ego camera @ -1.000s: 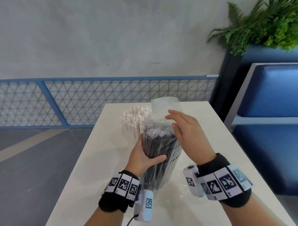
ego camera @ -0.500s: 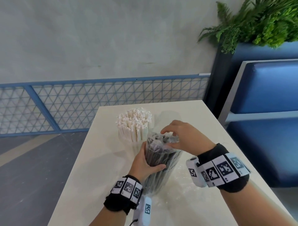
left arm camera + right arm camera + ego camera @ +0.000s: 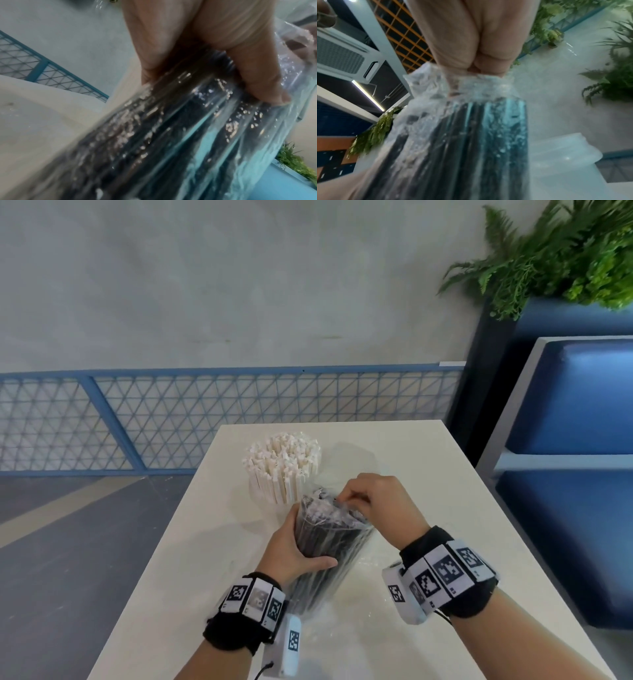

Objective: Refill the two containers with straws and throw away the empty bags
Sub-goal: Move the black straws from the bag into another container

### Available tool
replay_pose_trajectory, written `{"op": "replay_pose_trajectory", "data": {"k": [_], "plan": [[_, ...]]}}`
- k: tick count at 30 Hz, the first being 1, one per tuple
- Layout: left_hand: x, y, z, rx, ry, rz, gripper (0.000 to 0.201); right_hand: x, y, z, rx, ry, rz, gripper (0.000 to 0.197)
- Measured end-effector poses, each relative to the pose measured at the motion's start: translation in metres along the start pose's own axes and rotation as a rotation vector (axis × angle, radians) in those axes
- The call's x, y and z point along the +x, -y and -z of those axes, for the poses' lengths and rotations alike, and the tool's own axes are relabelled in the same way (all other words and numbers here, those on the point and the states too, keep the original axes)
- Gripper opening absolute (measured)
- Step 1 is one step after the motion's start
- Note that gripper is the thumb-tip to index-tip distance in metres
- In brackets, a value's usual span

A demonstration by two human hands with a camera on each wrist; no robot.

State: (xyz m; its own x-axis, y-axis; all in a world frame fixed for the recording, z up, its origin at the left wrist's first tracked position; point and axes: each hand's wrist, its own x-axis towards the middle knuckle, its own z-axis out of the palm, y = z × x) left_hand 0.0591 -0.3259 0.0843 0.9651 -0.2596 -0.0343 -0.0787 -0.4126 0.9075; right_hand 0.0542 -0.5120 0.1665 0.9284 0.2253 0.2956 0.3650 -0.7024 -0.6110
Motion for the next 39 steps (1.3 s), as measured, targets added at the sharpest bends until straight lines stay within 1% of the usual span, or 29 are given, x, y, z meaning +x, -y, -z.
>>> {"op": "replay_pose_trajectory", "data": {"k": [3,5,8,11,13,16,18,19,21,23,25,27,30,34,37,39], "plan": [[0.001,-0.002,-0.002,0.026,-0.017,-0.001,0.109,0.003,-0.004,0.001,0.011,-0.055,0.011,0.013],[0.002,-0.003,-0.002,0.042,-0.026,0.014,0.112,0.006,-0.005,0.005,0.032,-0.125,0.028,0.015],[0.003,0.001,-0.004,0.057,-0.029,0.039,0.112,0.012,-0.005,0.014,0.062,-0.224,0.063,0.015],[0.003,0.003,-0.004,0.053,-0.032,0.08,0.115,0.02,-0.002,0.027,0.044,-0.288,0.115,0.013],[0.002,0.002,-0.004,0.024,-0.038,0.093,0.112,0.026,0.002,0.037,0.046,-0.334,0.149,0.012],[0.0,0.004,-0.003,-0.005,-0.055,0.093,0.104,0.033,0.008,0.049,0.072,-0.369,0.17,0.011],[-0.001,0.007,-0.003,-0.009,-0.065,0.101,0.104,0.033,0.013,0.052,0.104,-0.378,0.176,0.011],[-0.001,0.008,-0.003,-0.015,-0.068,0.107,0.105,0.031,0.014,0.052,0.124,-0.407,0.178,0.01],[-0.001,0.011,-0.002,-0.044,-0.074,0.118,0.108,0.024,0.015,0.047,0.185,-0.502,0.152,0.009],[-0.002,0.012,-0.002,-0.067,-0.082,0.122,0.116,0.01,0.012,0.034,0.253,-0.562,0.063,0.019],[-0.001,0.013,-0.002,-0.081,-0.092,0.117,0.124,-0.008,0.008,0.014,0.302,-0.529,-0.04,0.033],[-0.001,0.014,-0.002,-0.092,-0.096,0.114,0.127,-0.021,0.007,-0.005,0.374,-0.468,-0.108,0.043],[-0.001,0.015,-0.004,-0.111,-0.083,0.089,0.118,-0.024,0.006,-0.02,0.421,-0.441,-0.183,0.053],[-0.002,0.016,-0.004,-0.131,-0.063,0.087,0.111,-0.016,0.002,-0.021,0.322,-0.391,-0.223,0.05],[0.001,0.015,0.001,-0.124,-0.05,0.073,0.1,-0.009,0.001,-0.02,0.306,-0.314,-0.245,0.061],[0.003,0.011,0.006,-0.117,-0.033,0.049,0.094,-0.004,0.002,-0.019,0.351,-0.28,-0.273,0.065]]}}
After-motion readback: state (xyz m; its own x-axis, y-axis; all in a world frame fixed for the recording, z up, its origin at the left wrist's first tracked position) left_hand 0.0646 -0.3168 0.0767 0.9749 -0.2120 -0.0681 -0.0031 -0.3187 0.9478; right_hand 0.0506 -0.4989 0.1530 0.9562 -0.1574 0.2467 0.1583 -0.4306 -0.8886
